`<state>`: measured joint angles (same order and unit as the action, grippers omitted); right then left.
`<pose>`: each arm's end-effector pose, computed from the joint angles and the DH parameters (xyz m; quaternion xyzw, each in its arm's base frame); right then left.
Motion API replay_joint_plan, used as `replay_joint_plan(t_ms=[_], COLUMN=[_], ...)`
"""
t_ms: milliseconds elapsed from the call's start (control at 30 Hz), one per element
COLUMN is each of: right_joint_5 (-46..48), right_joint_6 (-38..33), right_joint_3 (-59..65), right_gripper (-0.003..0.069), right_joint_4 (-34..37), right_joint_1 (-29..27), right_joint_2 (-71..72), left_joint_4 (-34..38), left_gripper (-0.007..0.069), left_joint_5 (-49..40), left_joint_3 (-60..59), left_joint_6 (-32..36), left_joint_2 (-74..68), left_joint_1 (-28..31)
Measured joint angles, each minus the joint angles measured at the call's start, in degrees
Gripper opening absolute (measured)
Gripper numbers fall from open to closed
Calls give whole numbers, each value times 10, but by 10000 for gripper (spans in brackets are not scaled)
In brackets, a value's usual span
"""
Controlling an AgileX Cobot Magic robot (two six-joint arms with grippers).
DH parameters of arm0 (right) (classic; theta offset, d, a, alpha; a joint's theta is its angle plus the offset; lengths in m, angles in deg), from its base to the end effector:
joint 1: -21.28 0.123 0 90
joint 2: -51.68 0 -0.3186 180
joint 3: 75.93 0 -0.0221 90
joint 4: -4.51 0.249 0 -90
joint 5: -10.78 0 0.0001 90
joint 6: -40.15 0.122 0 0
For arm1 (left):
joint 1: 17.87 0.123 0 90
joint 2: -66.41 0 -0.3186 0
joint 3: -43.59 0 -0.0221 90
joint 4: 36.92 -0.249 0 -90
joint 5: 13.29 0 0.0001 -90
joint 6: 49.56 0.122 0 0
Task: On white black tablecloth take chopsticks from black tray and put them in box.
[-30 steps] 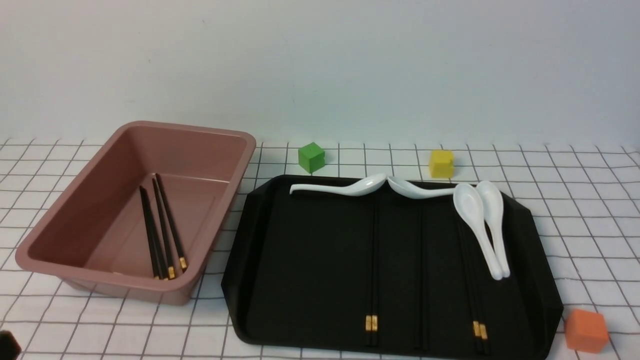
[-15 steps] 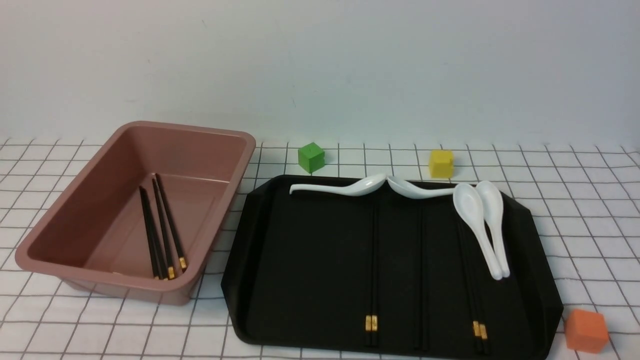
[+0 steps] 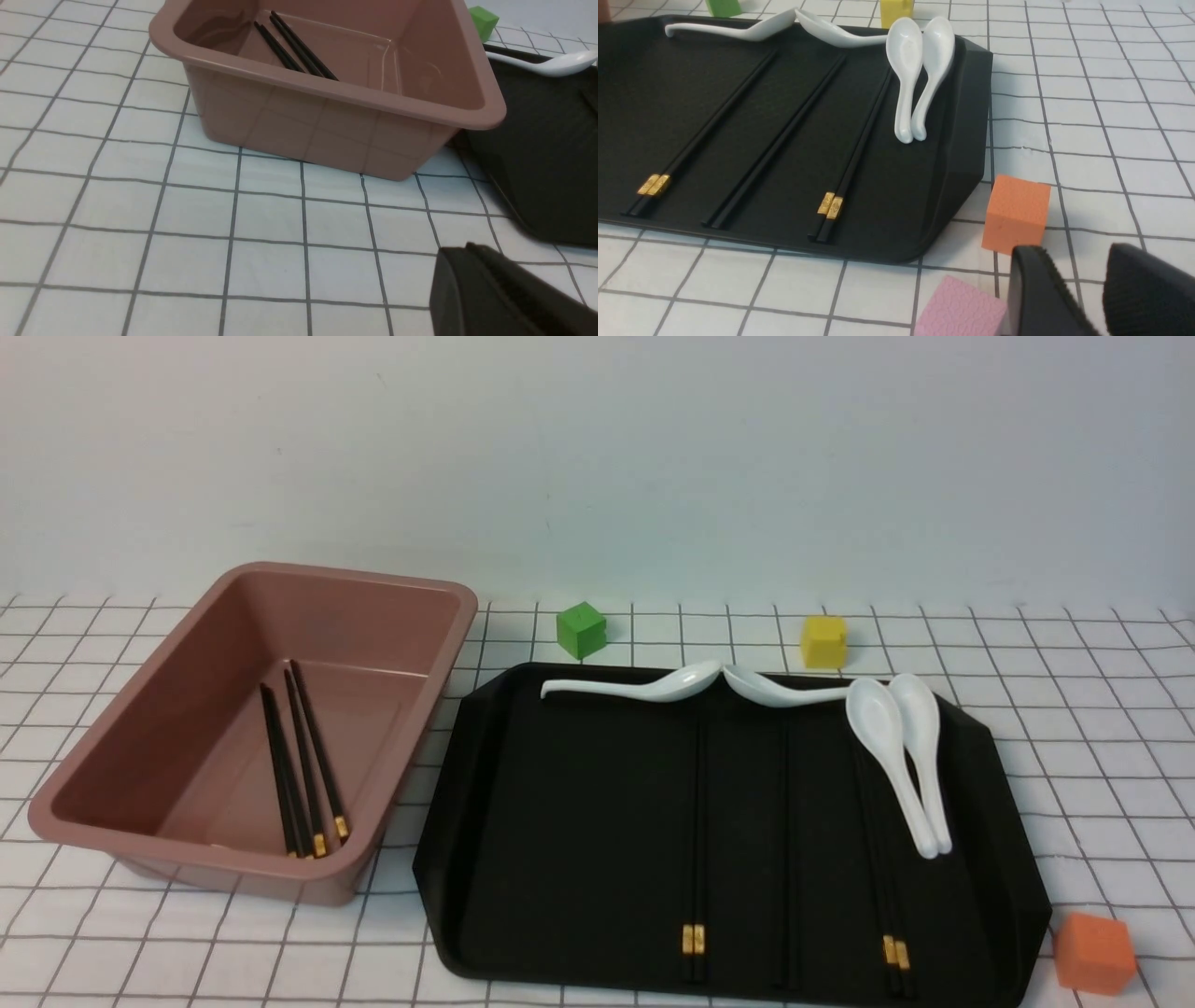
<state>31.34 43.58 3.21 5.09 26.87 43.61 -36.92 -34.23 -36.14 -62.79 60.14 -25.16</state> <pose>0.0481 0.0051 0.1646 -0.0124 0.8077 0.0506 0.5872 0.0465 -0.0059 0.1616 -0.0416 0.8025 -0.1060 0.5857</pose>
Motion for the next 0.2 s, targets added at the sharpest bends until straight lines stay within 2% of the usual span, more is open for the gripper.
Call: replay_joint_plan(t_ms=[200], right_joint_5=[0], right_joint_6=[0], right_joint_3=[0], right_gripper=[239], right_joint_4=[0], right_joint_1=[0], right_joint_2=[0], left_joint_4=[0], left_gripper=[10], left_joint_5=[0], left_joint_3=[0], left_joint_6=[0], left_joint_2=[0], left_joint_1=[0])
